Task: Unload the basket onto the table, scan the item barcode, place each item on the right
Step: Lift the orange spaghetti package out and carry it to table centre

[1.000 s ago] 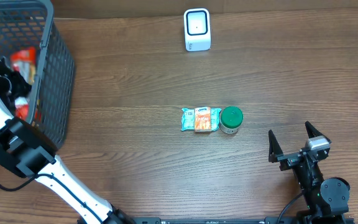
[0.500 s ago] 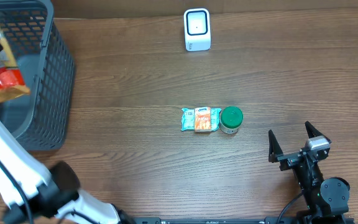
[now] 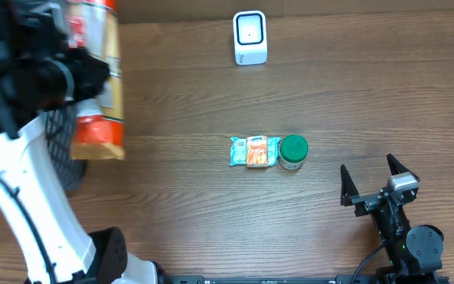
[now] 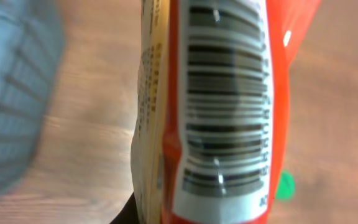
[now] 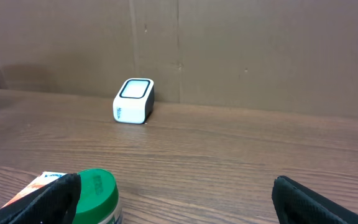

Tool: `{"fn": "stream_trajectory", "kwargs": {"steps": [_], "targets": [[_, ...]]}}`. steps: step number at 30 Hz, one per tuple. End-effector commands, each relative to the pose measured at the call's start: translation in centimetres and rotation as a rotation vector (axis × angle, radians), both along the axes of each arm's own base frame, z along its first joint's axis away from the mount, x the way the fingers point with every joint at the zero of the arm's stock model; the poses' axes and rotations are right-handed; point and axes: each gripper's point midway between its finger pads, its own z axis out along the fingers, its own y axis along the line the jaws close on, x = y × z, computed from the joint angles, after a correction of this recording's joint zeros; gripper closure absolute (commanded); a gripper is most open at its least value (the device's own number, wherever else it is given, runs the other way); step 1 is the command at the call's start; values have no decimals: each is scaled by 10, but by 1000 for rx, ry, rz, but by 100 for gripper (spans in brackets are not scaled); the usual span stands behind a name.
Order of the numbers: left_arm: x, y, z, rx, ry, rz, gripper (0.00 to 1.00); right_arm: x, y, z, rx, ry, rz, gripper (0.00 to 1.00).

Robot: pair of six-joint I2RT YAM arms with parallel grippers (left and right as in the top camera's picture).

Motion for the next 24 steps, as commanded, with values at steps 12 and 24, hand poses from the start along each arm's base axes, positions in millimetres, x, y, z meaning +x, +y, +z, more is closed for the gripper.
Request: {"fn": "stream_trajectory", "kwargs": {"steps": [12, 24], "targets": [[16, -102, -189, 68, 389, -101, 96, 0, -1, -2, -4, -3, -3, 0], [4, -150, -295, 110, 394, -78, 96, 0, -1, -2, -4, -3, -3, 0]]}}
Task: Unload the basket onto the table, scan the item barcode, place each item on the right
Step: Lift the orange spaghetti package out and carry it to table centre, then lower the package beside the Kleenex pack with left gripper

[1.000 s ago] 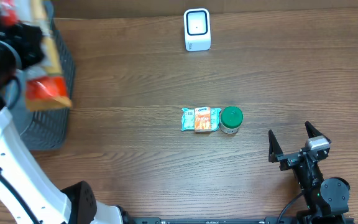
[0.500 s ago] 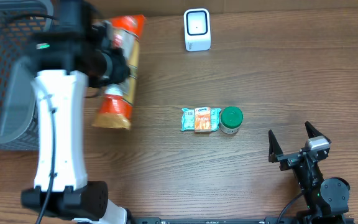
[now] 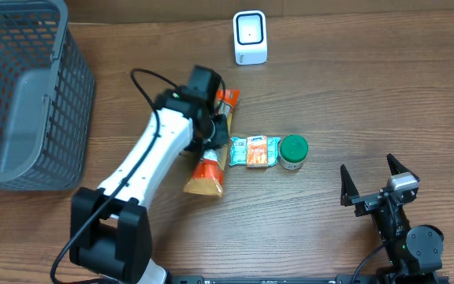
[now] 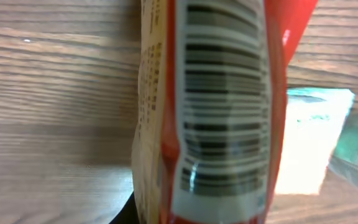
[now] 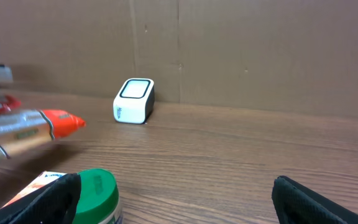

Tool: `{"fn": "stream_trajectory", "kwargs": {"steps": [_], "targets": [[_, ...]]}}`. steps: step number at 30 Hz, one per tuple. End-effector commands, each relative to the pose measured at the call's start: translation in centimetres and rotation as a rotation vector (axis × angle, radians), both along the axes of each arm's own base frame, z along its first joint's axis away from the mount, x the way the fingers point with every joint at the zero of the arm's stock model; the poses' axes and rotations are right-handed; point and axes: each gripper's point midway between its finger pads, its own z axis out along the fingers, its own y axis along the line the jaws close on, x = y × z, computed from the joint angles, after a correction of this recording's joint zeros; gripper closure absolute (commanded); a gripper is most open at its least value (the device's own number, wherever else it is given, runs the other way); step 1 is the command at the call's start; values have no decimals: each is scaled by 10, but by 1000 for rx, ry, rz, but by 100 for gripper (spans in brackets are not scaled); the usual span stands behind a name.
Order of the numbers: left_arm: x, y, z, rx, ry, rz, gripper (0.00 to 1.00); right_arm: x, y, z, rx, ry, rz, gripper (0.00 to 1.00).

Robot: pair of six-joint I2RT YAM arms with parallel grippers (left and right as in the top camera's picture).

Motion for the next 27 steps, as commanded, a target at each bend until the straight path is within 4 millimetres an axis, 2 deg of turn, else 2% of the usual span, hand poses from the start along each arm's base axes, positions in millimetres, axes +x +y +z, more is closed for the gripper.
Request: {"fn": "stream_trajectory", "kwargs": {"steps": [1, 6, 11, 14, 17, 21, 22, 24, 27], "targets": [[4, 2, -2, 55, -70, 52, 96, 0, -1, -3, -4, -2, -5, 0], [5, 11, -19, 114, -100, 109, 96, 0, -1, -3, -4, -2, -4, 0], [4, 10, -33, 101, -111, 125, 95, 0, -1, -3, -4, -2, -5, 0], [2, 11, -42, 101, -109, 125, 90, 0, -1, -3, -4, -2, -5, 0], [0, 12, -48, 98, -110, 124, 71, 0, -1, -3, -4, -2, -5, 0], [0, 11, -49, 100, -111, 112, 28, 0, -1, -3, -4, -2, -5, 0], [0, 11, -49, 100, -111, 113, 21, 0, -1, -3, -4, -2, -5, 0], [-1, 11, -49, 98, -110, 112, 13, 0, -1, -3, -4, -2, -5, 0], [-1, 11, -49, 98, -110, 112, 11, 0, -1, -3, -4, -1, -4, 0]]}}
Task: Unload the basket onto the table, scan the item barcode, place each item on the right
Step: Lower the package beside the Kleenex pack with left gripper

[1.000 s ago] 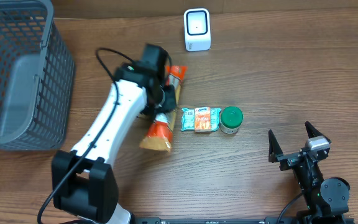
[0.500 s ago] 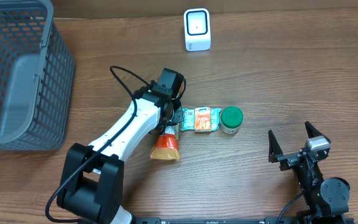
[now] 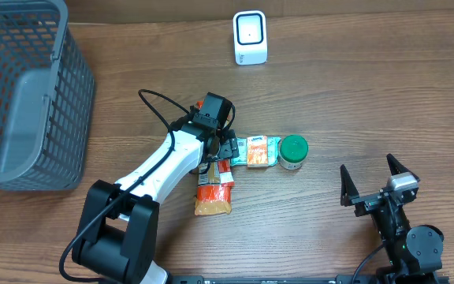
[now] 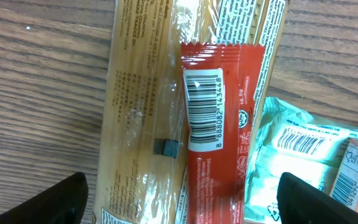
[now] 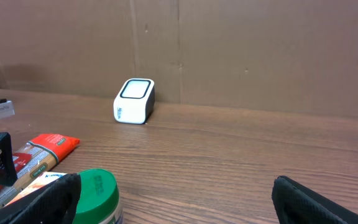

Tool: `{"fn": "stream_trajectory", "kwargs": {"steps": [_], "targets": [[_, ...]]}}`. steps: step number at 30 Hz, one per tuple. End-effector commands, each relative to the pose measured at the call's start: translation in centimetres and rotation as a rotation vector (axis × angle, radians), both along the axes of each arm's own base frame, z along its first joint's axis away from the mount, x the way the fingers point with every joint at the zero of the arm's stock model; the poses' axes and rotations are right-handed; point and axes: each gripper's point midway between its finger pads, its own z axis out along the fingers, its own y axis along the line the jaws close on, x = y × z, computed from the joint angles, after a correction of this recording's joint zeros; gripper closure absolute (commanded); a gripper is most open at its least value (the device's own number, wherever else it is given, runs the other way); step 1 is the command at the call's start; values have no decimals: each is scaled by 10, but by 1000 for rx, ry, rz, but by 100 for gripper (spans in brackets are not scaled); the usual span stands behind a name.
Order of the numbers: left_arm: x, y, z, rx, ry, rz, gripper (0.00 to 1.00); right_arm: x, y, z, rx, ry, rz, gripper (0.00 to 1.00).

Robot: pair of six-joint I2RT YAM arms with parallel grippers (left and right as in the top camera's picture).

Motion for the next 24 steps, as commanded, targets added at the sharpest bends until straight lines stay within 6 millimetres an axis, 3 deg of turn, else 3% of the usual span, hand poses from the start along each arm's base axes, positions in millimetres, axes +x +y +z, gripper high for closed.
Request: {"fn": "stream_trajectory", "kwargs": {"steps": [1, 5, 13, 19, 24], "targets": [[2, 1, 5, 5, -20, 5, 11, 0, -2, -2, -4, -2, -6, 0], [2, 2, 5, 5, -20, 5, 9, 0, -2, -2, -4, -2, -6, 0], [0, 2, 5, 8, -13, 5, 30, 0, -1, -2, -4, -2, -5, 0], [-1, 3, 4, 11, -7, 5, 56, 0, -2, -2, -4, -2, -6, 0], [-1, 4, 4, 19, -9, -11, 57, 0, -2, -2, -4, -2, -6, 0]]}}
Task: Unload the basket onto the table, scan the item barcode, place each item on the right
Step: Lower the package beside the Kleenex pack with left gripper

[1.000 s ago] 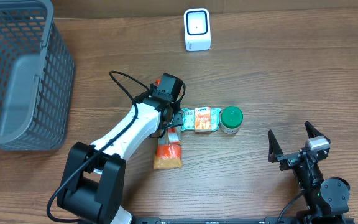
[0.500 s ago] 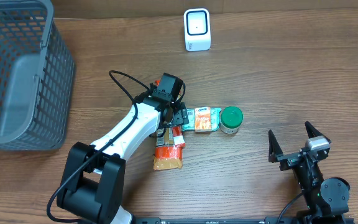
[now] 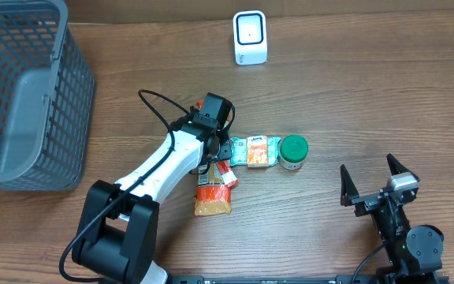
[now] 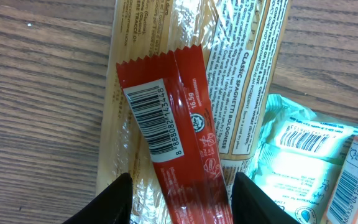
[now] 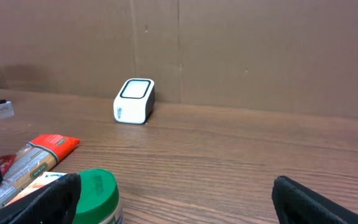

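Note:
A red sachet (image 4: 166, 146) with a white barcode label lies tilted on a clear spaghetti packet (image 4: 244, 68). My left gripper (image 4: 180, 202) is right over them, half closed, one finger on either side of the sachet's lower end. Overhead, the left gripper (image 3: 215, 154) is at the packet's far end, and the spaghetti packet (image 3: 211, 193) points toward the front. The white scanner (image 3: 250, 37) stands at the back centre, also in the right wrist view as the scanner (image 5: 133, 101). My right gripper (image 3: 373, 185) rests open at the front right, holding nothing.
A teal packet (image 3: 254, 151) and a green-lidded jar (image 3: 293, 151) lie just right of the spaghetti. The teal packet (image 4: 303, 162) touches the spaghetti wrapper. A grey mesh basket (image 3: 22, 95) fills the back left corner.
My left gripper's fingers have come much closer together around the red sachet. The sachet has turned, its barcode end now leaning left. The right arm has not moved.
My left gripper first held the spaghetti and red sachet high near the basket. It then carried them down beside the teal packet. After that they lay on the table with the jaws wide open above. Now the jaws have narrowed on the sachet.

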Tool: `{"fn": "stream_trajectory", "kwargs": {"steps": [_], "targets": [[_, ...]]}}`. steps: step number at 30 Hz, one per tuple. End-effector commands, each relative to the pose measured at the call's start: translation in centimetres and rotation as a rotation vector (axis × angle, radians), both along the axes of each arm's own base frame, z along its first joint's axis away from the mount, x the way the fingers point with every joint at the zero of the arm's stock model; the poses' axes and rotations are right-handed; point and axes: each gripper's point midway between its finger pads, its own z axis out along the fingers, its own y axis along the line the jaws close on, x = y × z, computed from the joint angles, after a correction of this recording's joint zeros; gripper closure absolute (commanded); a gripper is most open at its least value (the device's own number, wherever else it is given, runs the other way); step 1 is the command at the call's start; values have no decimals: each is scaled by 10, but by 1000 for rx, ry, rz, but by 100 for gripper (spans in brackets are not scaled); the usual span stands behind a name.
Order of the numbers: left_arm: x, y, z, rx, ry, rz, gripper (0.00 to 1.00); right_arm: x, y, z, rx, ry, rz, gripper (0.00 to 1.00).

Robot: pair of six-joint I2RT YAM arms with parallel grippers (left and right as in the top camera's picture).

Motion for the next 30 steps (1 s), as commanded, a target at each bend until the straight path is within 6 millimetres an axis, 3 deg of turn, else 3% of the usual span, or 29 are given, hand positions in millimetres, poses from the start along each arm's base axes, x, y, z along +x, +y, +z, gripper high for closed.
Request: {"fn": "stream_trajectory", "kwargs": {"steps": [1, 7, 12, 30], "targets": [[1, 3, 5, 19, -16, -23, 57, 0, -2, -2, -4, -3, -6, 0], [2, 5, 5, 51, -21, -94, 57, 0, -2, -2, -4, -3, -6, 0], [5, 14, 6, 102, -40, -82, 78, 0, -2, -2, -4, -3, -6, 0], [23, 15, 13, 129, -119, -89, 84, 0, -2, -2, -4, -3, -6, 0]]}}
